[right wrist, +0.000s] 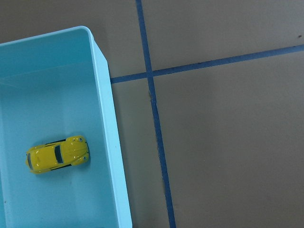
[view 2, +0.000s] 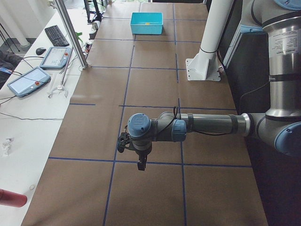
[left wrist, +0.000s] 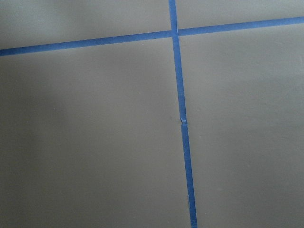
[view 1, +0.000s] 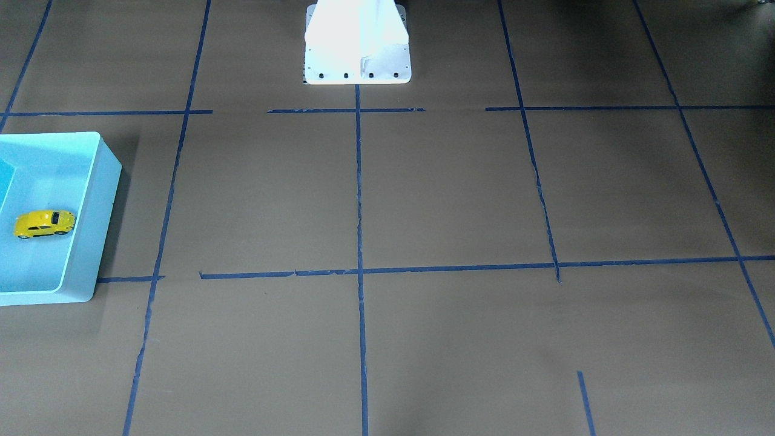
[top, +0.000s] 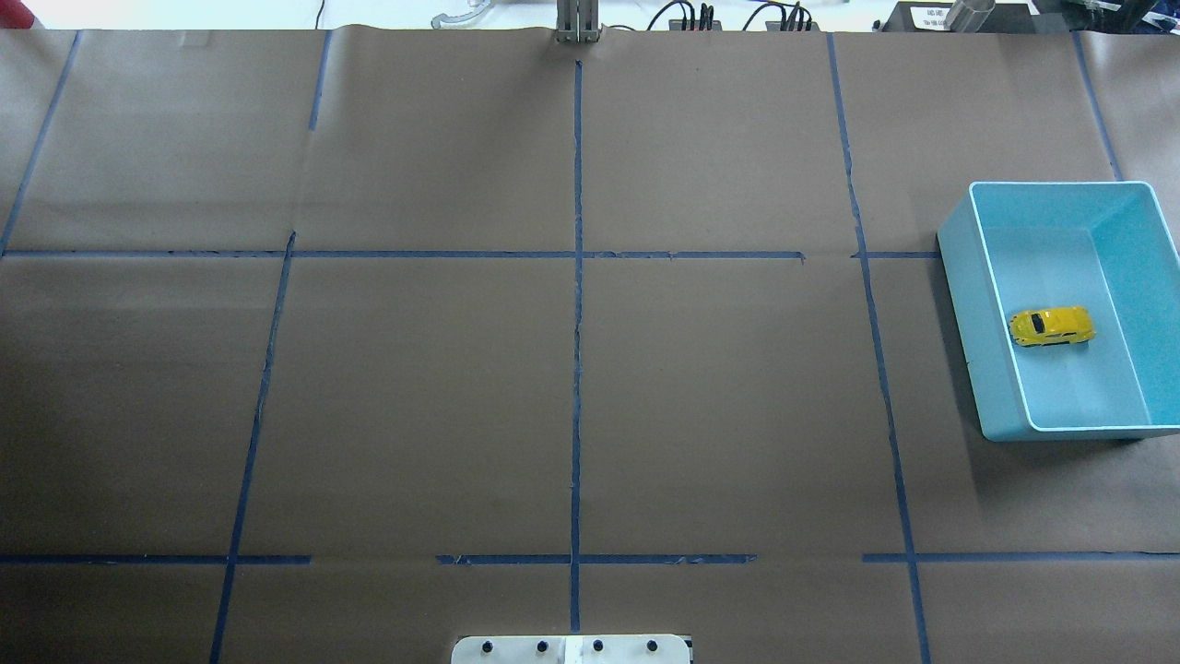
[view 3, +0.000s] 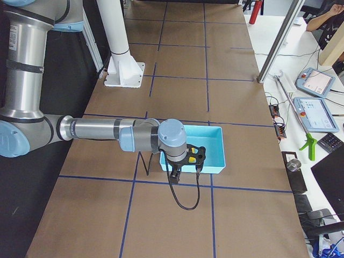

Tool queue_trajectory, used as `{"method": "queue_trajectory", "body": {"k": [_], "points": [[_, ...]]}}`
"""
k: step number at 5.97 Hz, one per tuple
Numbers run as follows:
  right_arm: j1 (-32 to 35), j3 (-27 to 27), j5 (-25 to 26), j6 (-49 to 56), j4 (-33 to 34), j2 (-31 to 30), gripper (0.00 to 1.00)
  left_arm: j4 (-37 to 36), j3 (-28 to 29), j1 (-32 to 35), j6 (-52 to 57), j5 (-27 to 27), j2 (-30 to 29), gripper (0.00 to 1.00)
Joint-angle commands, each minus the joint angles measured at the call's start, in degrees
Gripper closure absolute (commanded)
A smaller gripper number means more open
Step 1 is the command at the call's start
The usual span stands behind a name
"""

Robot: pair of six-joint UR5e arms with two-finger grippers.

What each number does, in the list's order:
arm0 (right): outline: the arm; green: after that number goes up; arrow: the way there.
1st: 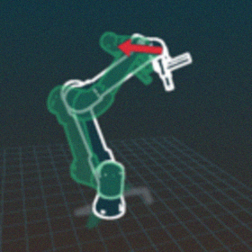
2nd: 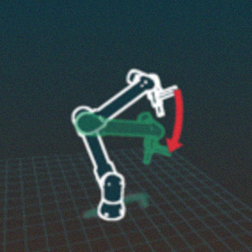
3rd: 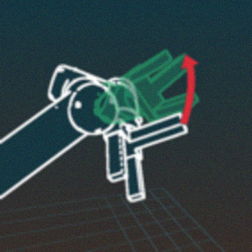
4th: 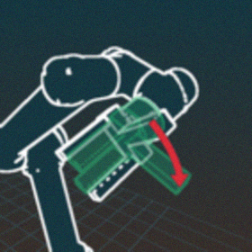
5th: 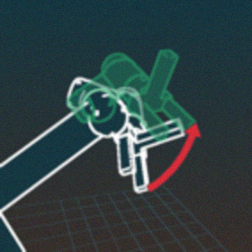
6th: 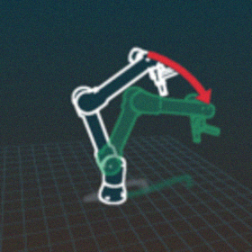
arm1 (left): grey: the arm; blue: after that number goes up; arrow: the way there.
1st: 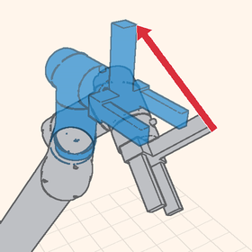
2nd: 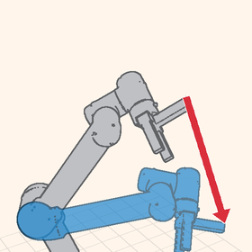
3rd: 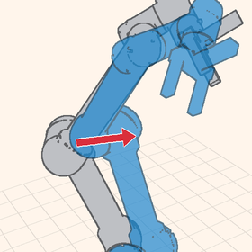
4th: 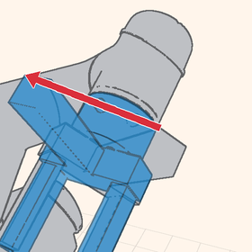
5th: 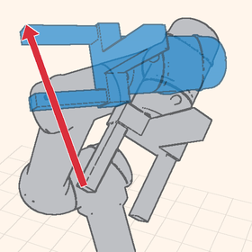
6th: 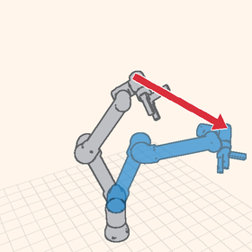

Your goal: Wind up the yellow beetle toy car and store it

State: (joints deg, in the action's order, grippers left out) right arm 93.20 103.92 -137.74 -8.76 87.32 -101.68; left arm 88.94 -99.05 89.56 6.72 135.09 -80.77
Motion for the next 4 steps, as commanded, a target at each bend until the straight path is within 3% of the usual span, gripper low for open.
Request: {"method": "queue_trajectory", "body": {"k": [1, 4], "points": [[-0.7, 0.4, -0.2, 1.3, 0.1, -0.1, 0.0, 0.0, 0.0, 0.0, 0.0, 0.0, 0.0, 0.0], [-4.6, 0.3, 0.3, 1.4, 1.4, 0.3, 0.0, 0.2, 0.0, 0.0, 0.0, 0.0, 0.1, 0.0]]}}
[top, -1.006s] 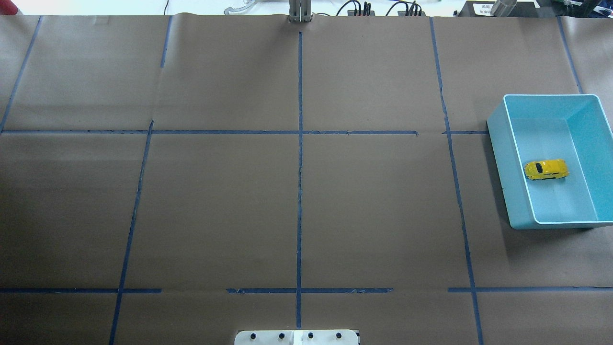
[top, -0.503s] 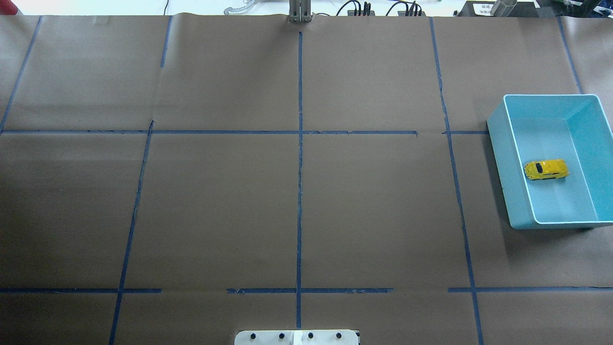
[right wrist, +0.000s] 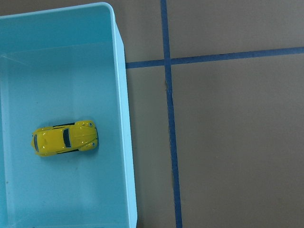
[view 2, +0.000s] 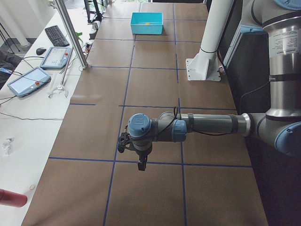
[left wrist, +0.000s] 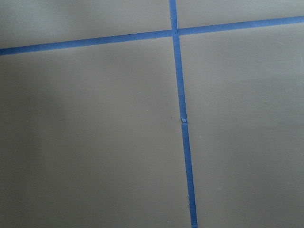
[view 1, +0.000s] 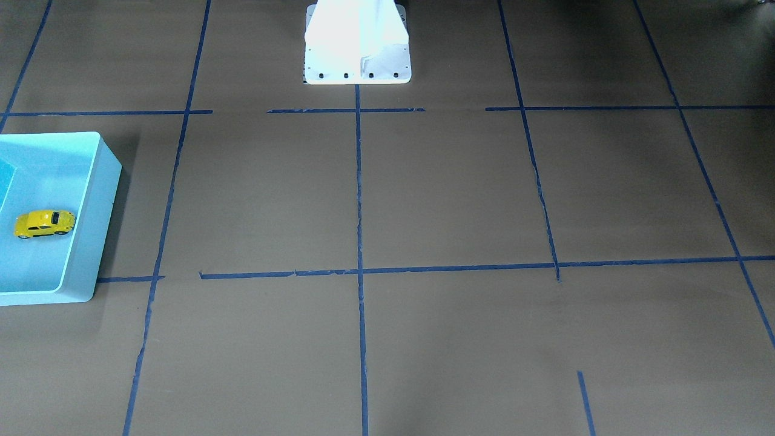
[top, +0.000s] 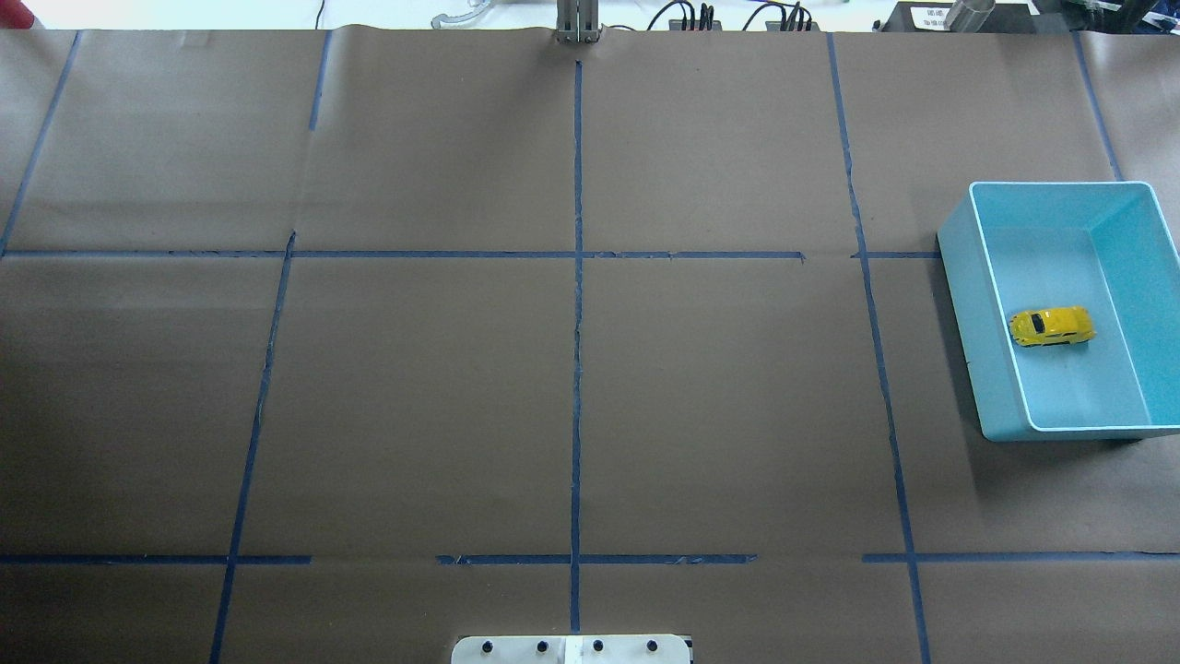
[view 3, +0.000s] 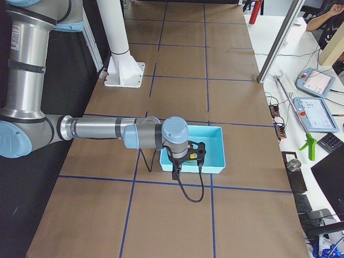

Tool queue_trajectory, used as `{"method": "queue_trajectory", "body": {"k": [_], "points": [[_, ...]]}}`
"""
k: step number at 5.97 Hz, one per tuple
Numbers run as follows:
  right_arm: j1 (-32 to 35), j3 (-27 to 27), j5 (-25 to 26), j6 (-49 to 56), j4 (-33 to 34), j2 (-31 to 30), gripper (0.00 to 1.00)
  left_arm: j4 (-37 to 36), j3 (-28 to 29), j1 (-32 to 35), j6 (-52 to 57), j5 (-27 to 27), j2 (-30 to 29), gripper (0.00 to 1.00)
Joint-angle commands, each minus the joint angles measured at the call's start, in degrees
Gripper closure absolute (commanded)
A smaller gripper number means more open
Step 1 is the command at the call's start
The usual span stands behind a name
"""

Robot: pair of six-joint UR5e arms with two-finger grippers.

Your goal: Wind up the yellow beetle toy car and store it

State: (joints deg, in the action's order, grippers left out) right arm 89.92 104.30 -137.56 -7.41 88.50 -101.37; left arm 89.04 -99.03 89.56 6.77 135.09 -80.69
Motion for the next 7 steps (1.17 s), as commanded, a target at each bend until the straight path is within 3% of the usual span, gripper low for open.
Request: {"method": "queue_trajectory", "body": {"k": [1, 7], "points": [[-1.6, -0.1, 0.4, 0.0, 0.3, -0.1, 0.0, 0.3, 0.0, 0.0, -0.1, 0.1, 0.0, 0.0], [-1.8, -0.2, 4.0, 6.4, 0.3, -0.2, 0.0, 0.3, 0.0, 0.0, -0.1, 0.1, 0.1, 0.0]]}}
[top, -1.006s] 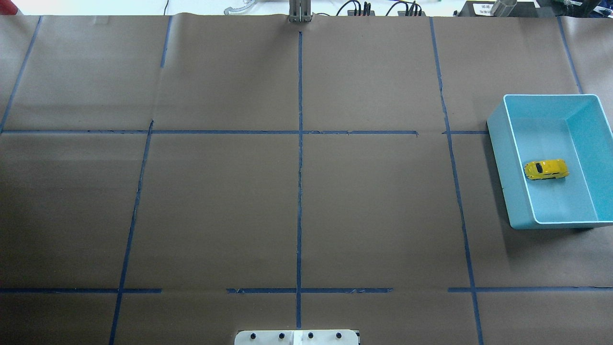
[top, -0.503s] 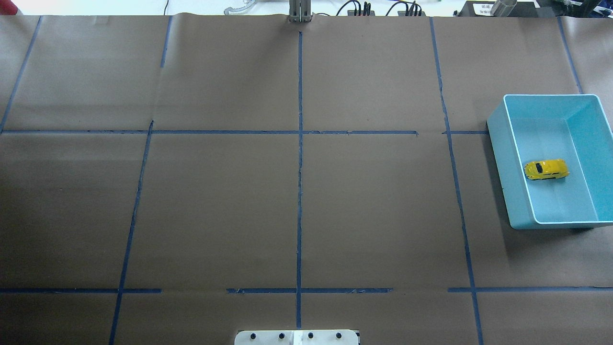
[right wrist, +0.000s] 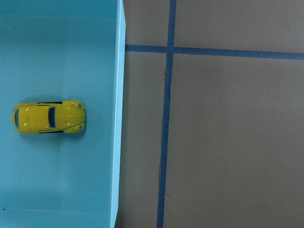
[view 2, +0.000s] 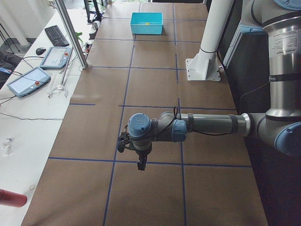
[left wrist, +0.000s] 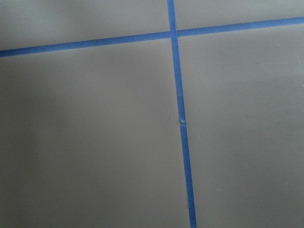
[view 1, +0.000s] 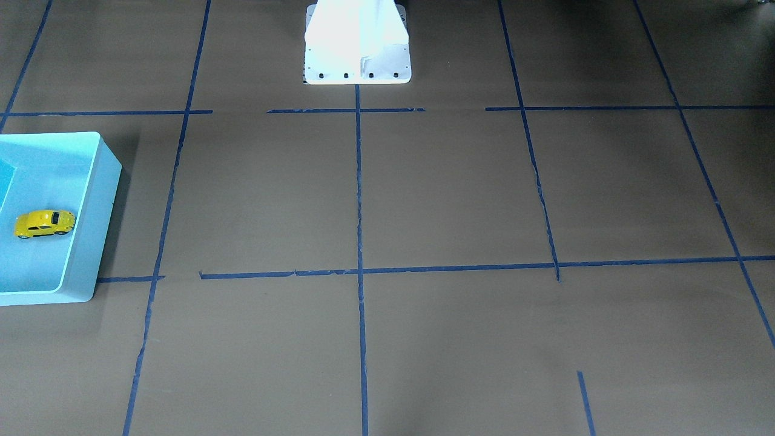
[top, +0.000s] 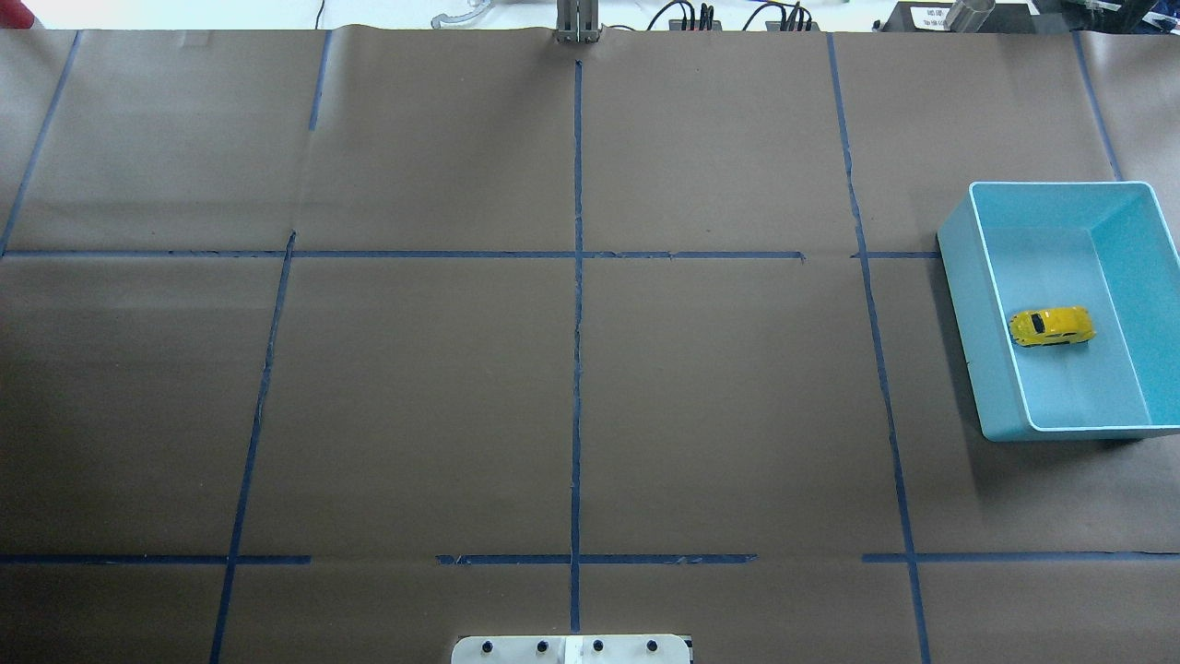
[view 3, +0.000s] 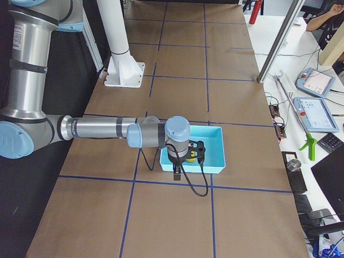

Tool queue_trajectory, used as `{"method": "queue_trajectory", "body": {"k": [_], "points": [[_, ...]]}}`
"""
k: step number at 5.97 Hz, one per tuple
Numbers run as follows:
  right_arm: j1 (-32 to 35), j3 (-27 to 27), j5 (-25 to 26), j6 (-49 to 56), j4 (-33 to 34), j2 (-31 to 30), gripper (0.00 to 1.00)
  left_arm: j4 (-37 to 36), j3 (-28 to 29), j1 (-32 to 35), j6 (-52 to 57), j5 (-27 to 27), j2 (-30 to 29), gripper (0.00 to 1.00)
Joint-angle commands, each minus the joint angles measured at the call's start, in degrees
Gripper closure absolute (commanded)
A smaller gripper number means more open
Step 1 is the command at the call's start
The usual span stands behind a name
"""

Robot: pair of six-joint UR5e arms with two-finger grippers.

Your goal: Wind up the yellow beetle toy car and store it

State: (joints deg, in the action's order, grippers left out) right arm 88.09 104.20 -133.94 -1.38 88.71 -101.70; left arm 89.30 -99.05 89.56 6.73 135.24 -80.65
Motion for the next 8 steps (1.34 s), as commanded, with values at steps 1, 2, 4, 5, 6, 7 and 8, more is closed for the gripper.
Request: {"method": "queue_trajectory", "body": {"k": [1, 2, 4, 5, 6, 7, 8], "points": [[0.2, 0.1, 0.3, 0.3, 0.1, 0.0, 0.0, 0.0, 0.0, 0.0, 0.0, -0.1, 0.1, 0.0], [0.2, 0.0, 0.3, 0.4, 0.1, -0.4, 0.0, 0.0, 0.0, 0.0, 0.0, -0.1, 0.1, 0.0], [0.3, -0.2, 0.3, 0.3, 0.1, -0.8, 0.0, 0.0, 0.0, 0.0, 0.0, -0.1, 0.1, 0.0], [0.3, -0.1, 0.3, 0.3, 0.1, -0.9, 0.0, 0.0, 0.0, 0.0, 0.0, -0.1, 0.1, 0.0], [0.3, -0.1, 0.3, 0.3, 0.0, -0.7, 0.0, 0.0, 0.0, 0.0, 0.0, -0.1, 0.1, 0.0], [0.3, -0.1, 0.3, 0.4, 0.0, -0.6, 0.0, 0.0, 0.0, 0.0, 0.0, 0.0, 0.1, 0.0], [0.4, 1.4, 0.5, 0.4, -0.2, -1.0, 0.0, 0.0, 0.0, 0.0, 0.0, 0.0, 0.1, 0.0]]}}
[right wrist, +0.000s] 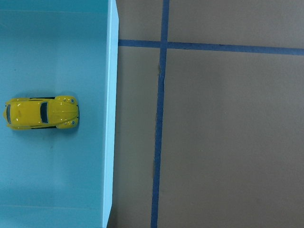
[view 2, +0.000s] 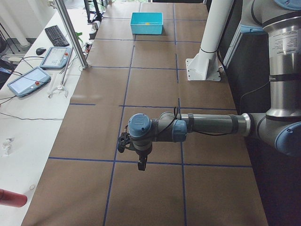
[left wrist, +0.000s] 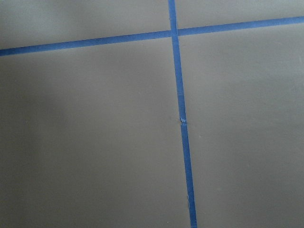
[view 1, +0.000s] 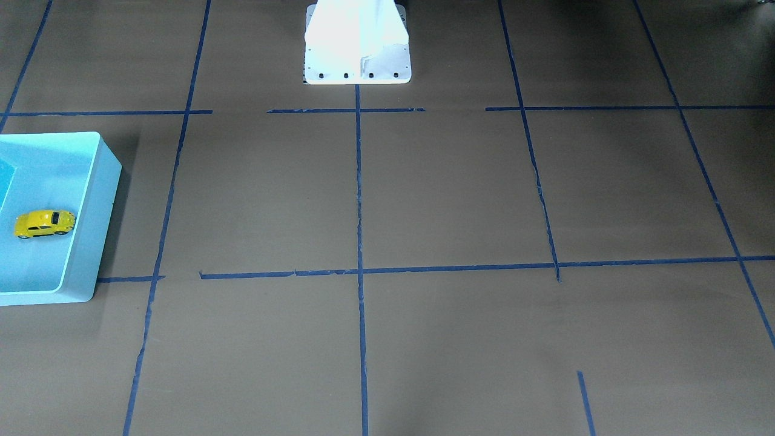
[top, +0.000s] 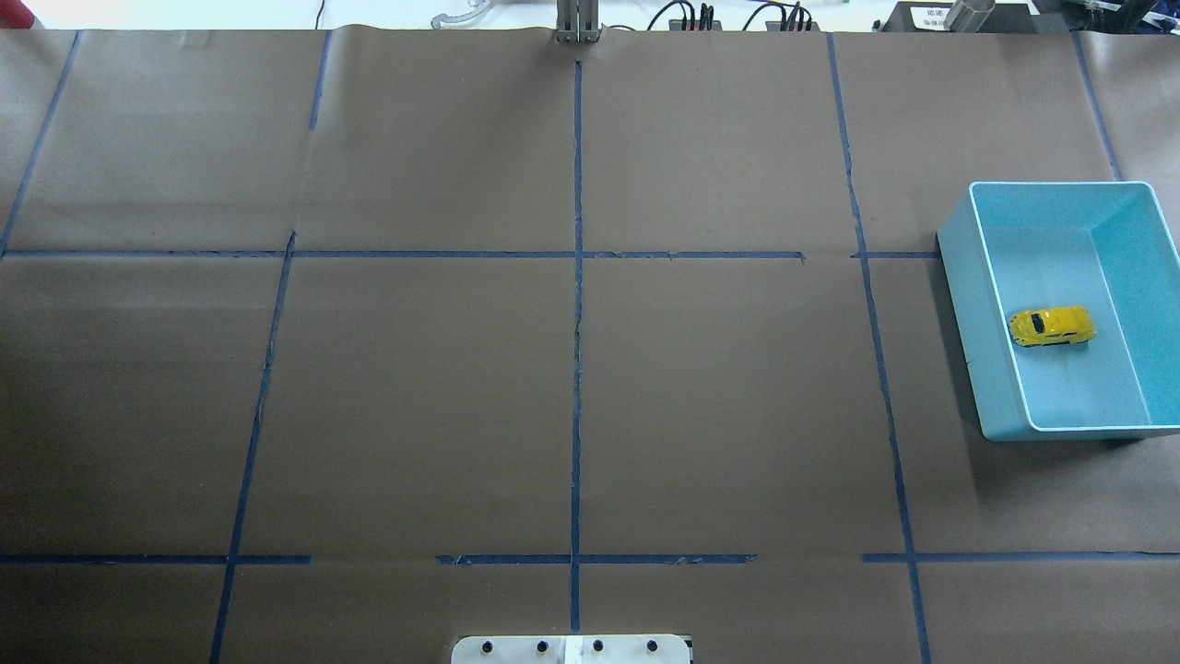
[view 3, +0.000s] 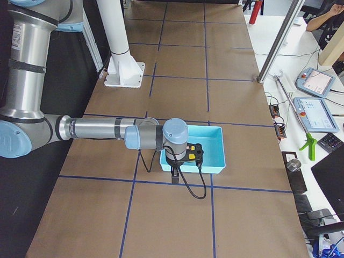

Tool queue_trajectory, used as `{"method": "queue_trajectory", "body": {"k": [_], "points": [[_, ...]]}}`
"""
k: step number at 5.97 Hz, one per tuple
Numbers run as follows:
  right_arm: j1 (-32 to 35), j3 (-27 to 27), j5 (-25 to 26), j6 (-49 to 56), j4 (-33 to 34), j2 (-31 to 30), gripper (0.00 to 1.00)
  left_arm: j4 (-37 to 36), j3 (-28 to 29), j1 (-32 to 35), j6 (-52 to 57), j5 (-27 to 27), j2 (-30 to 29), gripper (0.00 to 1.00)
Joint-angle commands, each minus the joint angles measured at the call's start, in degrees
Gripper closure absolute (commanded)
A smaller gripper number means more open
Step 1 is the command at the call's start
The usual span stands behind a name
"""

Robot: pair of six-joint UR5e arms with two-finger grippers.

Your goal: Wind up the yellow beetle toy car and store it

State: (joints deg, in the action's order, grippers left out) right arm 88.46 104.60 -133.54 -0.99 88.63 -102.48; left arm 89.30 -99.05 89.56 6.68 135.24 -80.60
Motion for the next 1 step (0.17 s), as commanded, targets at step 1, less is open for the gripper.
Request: {"method": "queue_trajectory", "body": {"k": [1], "points": [[0.0, 1.5, 0.5, 0.0, -0.1, -0.1, 0.0, 0.0, 0.0, 0.0, 0.0, 0.0, 0.0, 0.0]]}}
